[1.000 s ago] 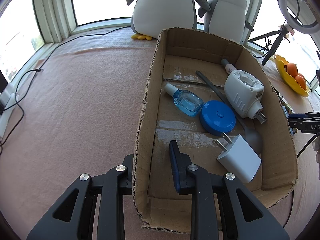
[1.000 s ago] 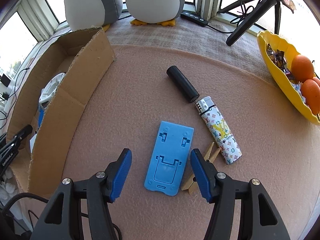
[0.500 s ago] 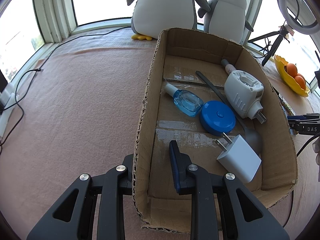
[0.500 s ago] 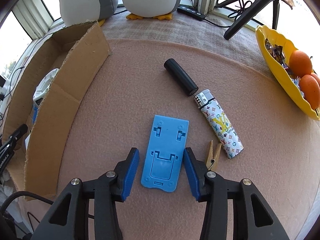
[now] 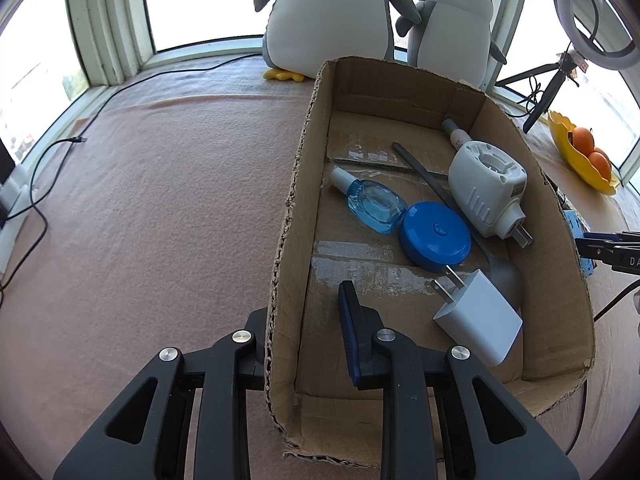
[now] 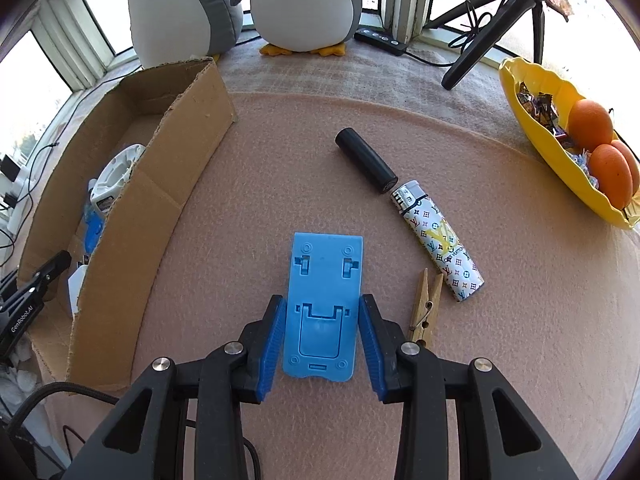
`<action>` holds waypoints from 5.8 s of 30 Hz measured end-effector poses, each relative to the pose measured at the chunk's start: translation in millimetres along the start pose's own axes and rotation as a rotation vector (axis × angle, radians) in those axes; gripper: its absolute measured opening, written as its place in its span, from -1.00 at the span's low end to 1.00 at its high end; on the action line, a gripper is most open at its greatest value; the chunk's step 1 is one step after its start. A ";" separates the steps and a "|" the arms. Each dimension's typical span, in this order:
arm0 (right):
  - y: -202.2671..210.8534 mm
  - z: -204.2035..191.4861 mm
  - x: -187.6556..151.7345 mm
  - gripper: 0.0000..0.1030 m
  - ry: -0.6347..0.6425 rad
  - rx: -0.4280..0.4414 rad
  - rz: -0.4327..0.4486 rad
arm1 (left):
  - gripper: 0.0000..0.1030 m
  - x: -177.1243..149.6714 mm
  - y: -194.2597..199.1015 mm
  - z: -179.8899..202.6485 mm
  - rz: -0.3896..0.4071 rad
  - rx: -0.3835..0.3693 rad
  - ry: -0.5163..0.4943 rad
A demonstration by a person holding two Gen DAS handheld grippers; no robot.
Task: Organize rigid objects
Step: 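Lift the blue phone stand toward the box with the right gripper, then lower the phone stand into the box and open the right gripper, then move the right gripper to the wooden clothespin and close on it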
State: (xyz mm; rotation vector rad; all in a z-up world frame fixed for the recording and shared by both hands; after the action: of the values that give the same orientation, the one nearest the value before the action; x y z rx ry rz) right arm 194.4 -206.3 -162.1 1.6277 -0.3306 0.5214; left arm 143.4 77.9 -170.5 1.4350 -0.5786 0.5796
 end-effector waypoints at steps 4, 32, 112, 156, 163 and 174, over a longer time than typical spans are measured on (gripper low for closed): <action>13.8 1.6 2.0 -0.35 -0.018 -0.003 0.037 | -0.56 -0.1 0.1 0.0 0.001 -0.001 -0.002; 71.8 -75.6 29.1 -0.35 0.074 0.128 0.150 | -0.57 -0.8 0.0 -0.6 0.005 -0.005 0.010; 75.5 5.5 -18.0 -0.01 -0.123 -0.013 0.156 | -0.56 -1.9 1.0 -1.0 0.013 0.004 -0.017; -3.7 61.7 -21.9 -0.69 -0.194 -0.068 -0.003 | -0.51 -2.3 1.3 -1.5 0.016 0.013 -0.018; -1.7 58.4 -21.8 -0.78 -0.189 -0.059 0.000 | -0.51 -2.4 1.3 -1.2 0.015 0.012 -0.017; 25.1 32.7 -18.2 -0.78 -0.166 -0.025 0.057 | -0.51 -2.4 1.5 -1.7 0.016 0.012 -0.015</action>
State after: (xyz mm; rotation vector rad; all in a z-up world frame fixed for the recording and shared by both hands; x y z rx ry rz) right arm 170.9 -243.4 -152.1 1.6447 -0.5064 0.4237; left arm 140.7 79.6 -171.1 1.4485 -0.5999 0.5868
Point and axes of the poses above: each gripper's, at about its wrist camera, not at the fingertips, and y roughly against the way its jaws point, z to its right, x to its top, the point moved 1 cm from there along -y, roughly the way its jaws point, and after that the axes turned 11 degrees about z, right-handed, at the moved point
